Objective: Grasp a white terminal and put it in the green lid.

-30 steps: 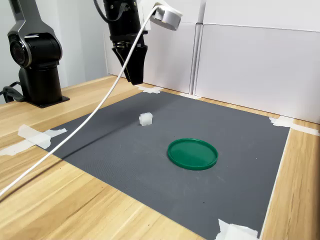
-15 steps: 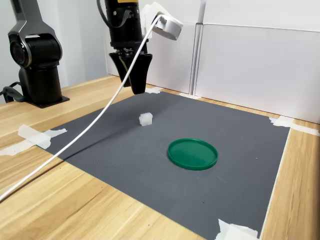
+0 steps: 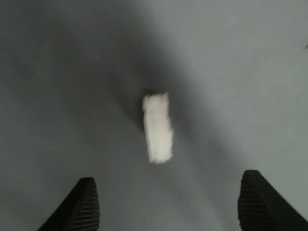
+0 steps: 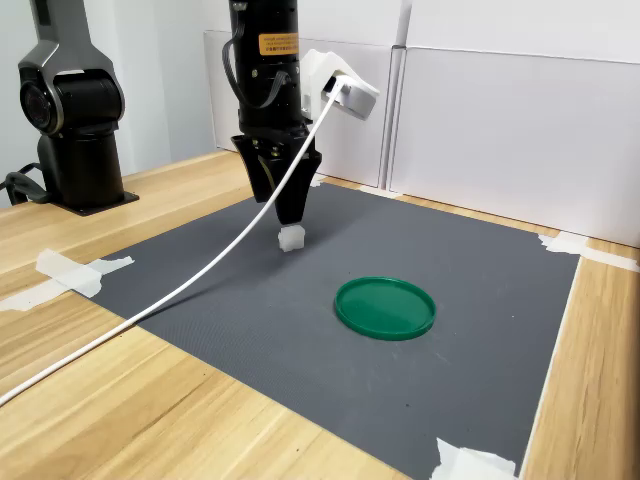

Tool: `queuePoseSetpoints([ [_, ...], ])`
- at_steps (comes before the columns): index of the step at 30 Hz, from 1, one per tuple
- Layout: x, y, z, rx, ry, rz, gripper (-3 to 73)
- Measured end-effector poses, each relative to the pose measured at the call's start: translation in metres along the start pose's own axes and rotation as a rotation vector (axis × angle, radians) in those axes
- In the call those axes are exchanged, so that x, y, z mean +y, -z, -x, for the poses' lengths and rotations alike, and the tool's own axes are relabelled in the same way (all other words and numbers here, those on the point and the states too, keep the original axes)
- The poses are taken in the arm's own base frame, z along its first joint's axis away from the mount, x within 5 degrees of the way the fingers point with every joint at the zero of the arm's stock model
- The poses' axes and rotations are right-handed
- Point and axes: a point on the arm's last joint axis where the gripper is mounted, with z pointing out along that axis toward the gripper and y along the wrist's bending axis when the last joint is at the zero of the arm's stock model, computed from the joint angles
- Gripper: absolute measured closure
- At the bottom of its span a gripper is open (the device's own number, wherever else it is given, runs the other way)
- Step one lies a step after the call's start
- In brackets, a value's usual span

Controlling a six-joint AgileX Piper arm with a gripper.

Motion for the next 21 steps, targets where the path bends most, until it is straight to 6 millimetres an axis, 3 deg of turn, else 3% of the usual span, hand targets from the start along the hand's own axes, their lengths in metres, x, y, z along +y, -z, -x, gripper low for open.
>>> queuePoseSetpoints([
  [14, -0.005, -0.034, 0.002, 0.04, 0.02, 0.061, 5.3],
  [17, -0.006, -0.038, 0.003, 0.043, 0.021, 0.066, 11.9],
  [21, -0.006, -0.041, 0.003, 0.046, 0.021, 0.07, 27.9],
])
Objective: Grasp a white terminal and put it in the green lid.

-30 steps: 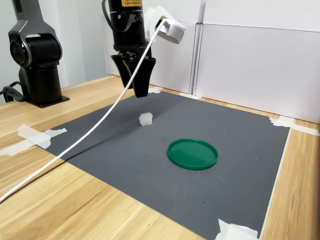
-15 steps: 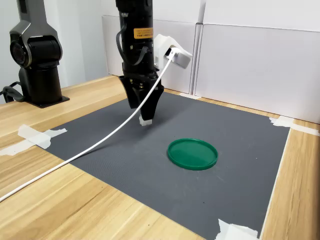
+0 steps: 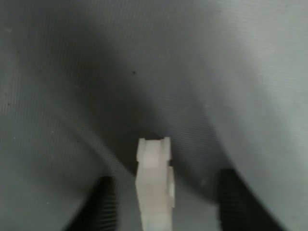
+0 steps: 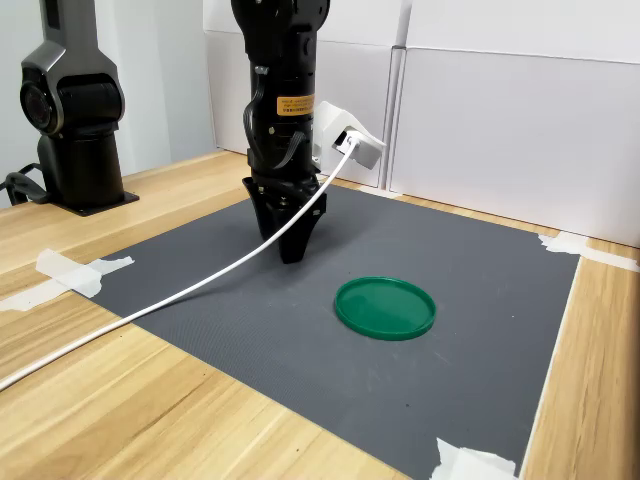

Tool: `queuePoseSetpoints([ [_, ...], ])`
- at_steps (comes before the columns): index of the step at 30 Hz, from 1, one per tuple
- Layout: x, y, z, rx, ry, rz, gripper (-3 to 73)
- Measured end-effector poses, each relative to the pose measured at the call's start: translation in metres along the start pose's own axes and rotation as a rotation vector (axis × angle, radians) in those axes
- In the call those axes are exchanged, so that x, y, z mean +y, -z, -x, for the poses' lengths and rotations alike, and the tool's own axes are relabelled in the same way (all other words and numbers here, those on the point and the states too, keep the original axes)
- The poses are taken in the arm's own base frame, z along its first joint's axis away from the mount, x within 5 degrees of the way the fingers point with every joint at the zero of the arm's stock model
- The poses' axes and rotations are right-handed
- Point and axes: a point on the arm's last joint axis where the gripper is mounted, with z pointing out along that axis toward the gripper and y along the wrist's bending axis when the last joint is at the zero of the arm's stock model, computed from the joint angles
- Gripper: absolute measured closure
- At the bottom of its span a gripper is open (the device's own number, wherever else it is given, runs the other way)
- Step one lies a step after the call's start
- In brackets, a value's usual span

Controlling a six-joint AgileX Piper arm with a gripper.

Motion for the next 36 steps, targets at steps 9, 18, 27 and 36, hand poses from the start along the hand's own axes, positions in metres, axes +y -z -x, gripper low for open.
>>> queuePoseSetpoints([
  [9, 0.0, 0.002, 0.0, -0.007, -0.001, -0.008, 60.8],
  [18, 0.002, 0.033, 0.0, -0.049, -0.006, -0.083, 60.8],
  [27, -0.024, 0.094, 0.017, -0.109, -0.105, -0.151, 60.8],
  [36, -0.063, 0.117, 0.034, -0.101, -0.192, -0.213, 60.8],
])
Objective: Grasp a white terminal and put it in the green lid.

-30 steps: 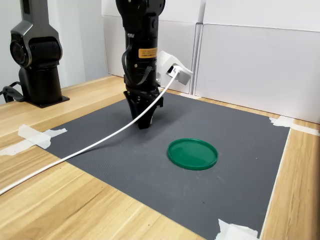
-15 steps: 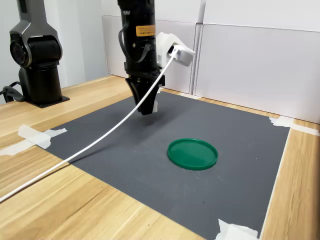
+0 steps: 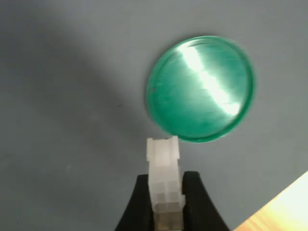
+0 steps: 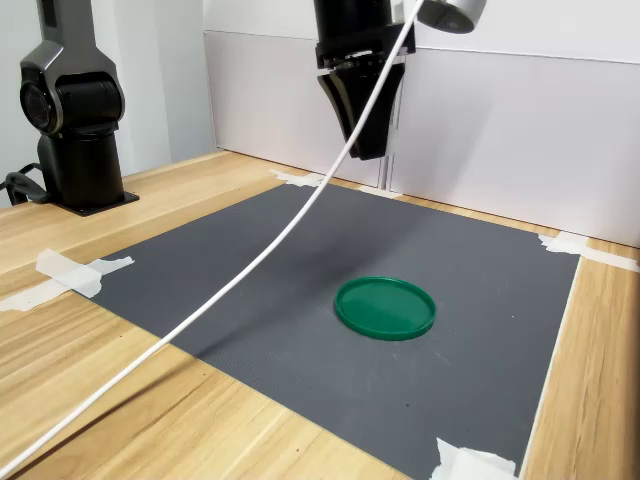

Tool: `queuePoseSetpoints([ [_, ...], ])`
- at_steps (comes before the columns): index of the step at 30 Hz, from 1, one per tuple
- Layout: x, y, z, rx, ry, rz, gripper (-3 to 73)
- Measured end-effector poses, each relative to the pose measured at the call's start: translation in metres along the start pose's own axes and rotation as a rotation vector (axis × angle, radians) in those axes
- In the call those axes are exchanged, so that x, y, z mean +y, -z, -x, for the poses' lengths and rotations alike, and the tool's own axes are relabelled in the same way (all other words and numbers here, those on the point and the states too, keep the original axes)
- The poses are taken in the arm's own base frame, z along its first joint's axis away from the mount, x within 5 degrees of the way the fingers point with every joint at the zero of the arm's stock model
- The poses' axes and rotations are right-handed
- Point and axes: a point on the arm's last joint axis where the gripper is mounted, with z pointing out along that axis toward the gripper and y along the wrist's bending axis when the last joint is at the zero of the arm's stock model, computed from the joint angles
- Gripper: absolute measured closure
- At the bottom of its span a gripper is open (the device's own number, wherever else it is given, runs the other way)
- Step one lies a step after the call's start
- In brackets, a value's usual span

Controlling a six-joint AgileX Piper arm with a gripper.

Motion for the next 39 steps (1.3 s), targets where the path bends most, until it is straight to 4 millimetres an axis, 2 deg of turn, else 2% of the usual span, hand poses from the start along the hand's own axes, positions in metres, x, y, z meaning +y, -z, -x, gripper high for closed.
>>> queuePoseSetpoints([
  [3, -0.013, -0.01, -0.002, 0.016, -0.051, 0.018, 60.8],
  [11, -0.042, -0.057, -0.028, 0.099, -0.147, 0.062, 60.8],
  [17, -0.045, -0.08, -0.029, 0.11, -0.118, 0.075, 60.8],
  [26, -0.041, -0.088, -0.023, 0.092, -0.059, 0.096, 60.2],
  [29, -0.041, -0.088, -0.023, 0.091, -0.049, 0.098, 56.4],
  [31, -0.041, -0.088, -0.023, 0.089, -0.043, 0.096, 51.1],
  [36, -0.041, -0.089, -0.022, 0.086, -0.036, 0.092, 29.8],
  [39, -0.041, -0.089, -0.022, 0.085, -0.033, 0.092, 20.6],
])
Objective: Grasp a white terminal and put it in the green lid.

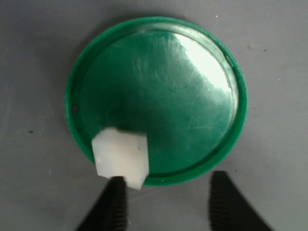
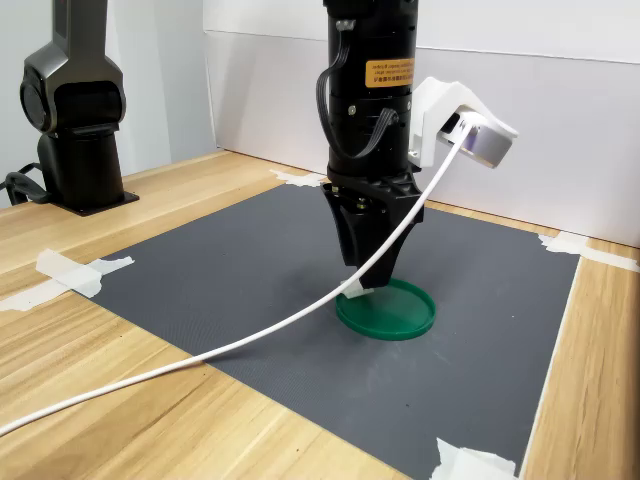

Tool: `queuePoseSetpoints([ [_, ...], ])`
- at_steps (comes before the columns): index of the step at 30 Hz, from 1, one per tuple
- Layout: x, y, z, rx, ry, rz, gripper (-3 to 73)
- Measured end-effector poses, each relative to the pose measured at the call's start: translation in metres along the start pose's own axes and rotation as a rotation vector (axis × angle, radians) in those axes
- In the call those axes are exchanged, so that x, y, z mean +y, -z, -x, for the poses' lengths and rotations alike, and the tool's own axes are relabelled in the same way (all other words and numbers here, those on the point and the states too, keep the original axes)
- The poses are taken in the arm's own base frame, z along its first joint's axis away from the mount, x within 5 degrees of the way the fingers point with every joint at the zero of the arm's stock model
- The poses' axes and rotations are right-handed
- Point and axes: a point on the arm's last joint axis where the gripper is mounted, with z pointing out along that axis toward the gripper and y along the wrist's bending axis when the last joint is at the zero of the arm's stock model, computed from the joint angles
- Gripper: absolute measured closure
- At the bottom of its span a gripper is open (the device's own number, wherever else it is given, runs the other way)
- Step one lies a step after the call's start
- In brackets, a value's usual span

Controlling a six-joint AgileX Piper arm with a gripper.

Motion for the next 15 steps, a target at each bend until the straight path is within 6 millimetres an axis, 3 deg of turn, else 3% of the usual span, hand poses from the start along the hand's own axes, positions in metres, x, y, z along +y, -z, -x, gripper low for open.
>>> queuePoseSetpoints([
  [5, 0.0, 0.003, 0.001, -0.016, 0.003, -0.008, 15.6],
  [9, -0.002, 0.022, 0.005, -0.088, -0.01, -0.067, 16.4],
  [12, -0.002, 0.04, 0.007, -0.144, -0.017, -0.115, 21.6],
  [15, 0.0, 0.056, 0.008, -0.191, -0.031, -0.144, 34.4],
])
